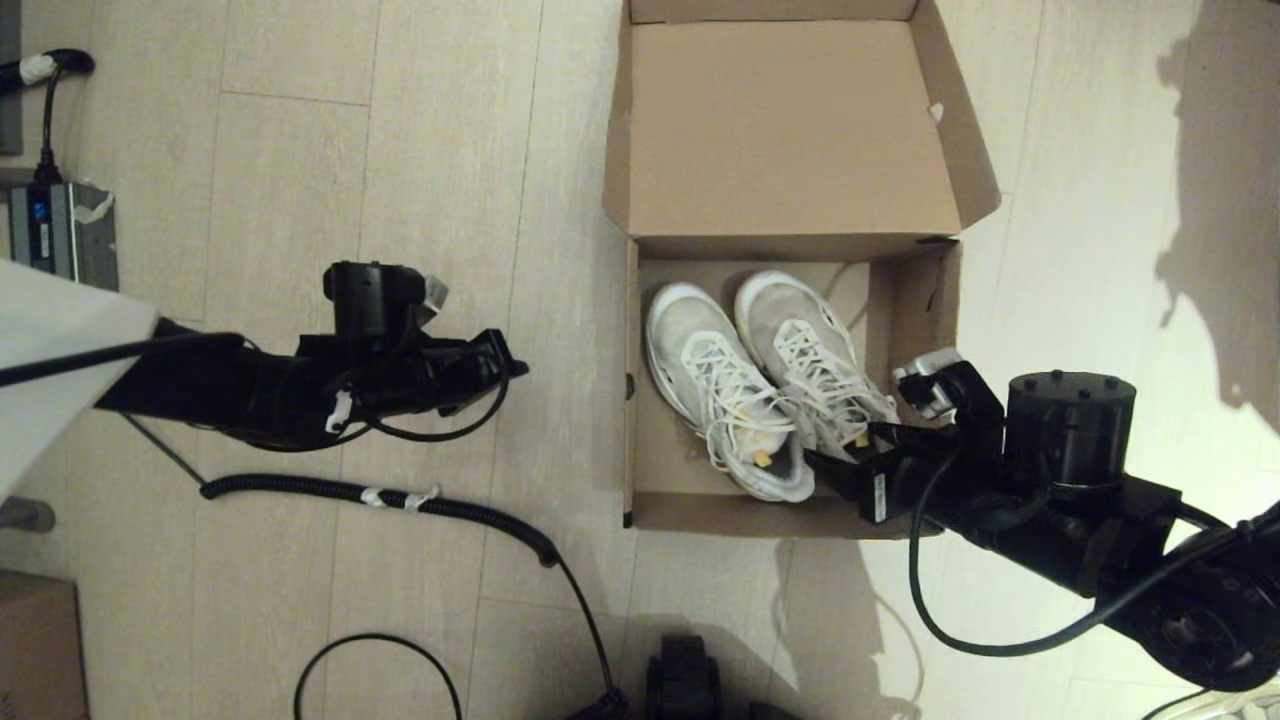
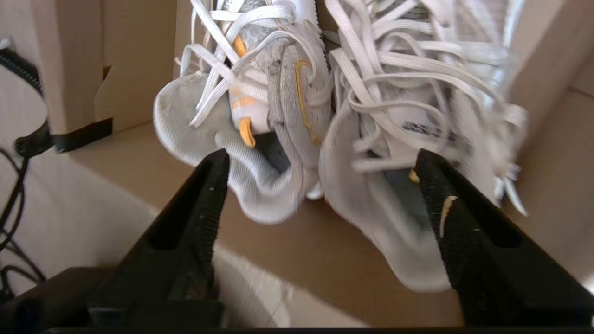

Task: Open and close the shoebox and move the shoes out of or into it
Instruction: Put the shoes out of the shoe box

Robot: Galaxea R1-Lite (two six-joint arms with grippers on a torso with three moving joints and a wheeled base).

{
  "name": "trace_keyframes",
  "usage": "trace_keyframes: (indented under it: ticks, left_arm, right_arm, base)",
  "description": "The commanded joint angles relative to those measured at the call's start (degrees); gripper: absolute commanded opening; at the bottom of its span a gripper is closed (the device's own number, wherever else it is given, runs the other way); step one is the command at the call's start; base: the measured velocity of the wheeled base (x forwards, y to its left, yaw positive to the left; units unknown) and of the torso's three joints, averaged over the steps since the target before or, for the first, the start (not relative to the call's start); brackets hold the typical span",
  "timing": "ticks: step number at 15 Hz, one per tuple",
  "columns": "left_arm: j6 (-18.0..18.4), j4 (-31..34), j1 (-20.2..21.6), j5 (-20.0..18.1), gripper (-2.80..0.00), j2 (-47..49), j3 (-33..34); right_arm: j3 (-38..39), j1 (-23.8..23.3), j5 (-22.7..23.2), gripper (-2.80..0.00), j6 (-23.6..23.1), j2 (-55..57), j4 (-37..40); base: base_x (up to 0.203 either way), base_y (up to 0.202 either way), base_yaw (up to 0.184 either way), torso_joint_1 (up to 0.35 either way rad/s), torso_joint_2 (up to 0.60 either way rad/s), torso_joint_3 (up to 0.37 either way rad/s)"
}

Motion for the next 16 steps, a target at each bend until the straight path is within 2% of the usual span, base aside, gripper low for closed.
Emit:
trace_keyframes:
  ticks: [1, 4, 9, 10, 16]
  left_arm:
    - [-0.2, -0.14, 0.16, -0.05, -2.8, -0.18, 0.02]
    - [-0.36, -0.14, 0.53, -0.05, -2.8, 0.0, 0.11]
    - [-0.54, -0.32, 2.85, -0.12, -2.8, -2.36, 3.32]
    - [-0.55, -0.32, 3.18, -0.14, -2.8, -2.84, 3.82]
    - [-0.66, -0.32, 3.97, -0.31, -2.8, -5.78, 5.77]
  right_arm:
    - [-0.41, 0.18, 0.02, 0.0, -0.08, 3.25, -0.6]
    - [-0.83, 0.1, -0.41, 0.0, -0.08, 6.68, -1.87]
    - [-4.61, 0.17, -4.04, 0.0, -0.27, 15.74, -9.36]
    - [-5.06, 0.27, -4.23, -2.8, -0.24, 16.28, -9.47]
    - [-7.2, 1.71, -7.01, -2.8, -0.3, 16.86, -11.56]
  base:
    - [0.0, 0.0, 0.0, 0.0, 0.0, 0.0]
    - [0.0, 0.0, 0.0, 0.0, 0.0, 0.0]
    - [0.0, 0.0, 0.0, 0.0, 0.0, 0.0]
    - [0.0, 0.0, 0.0, 0.0, 0.0, 0.0]
    - [0.0, 0.0, 0.0, 0.0, 0.0, 0.0]
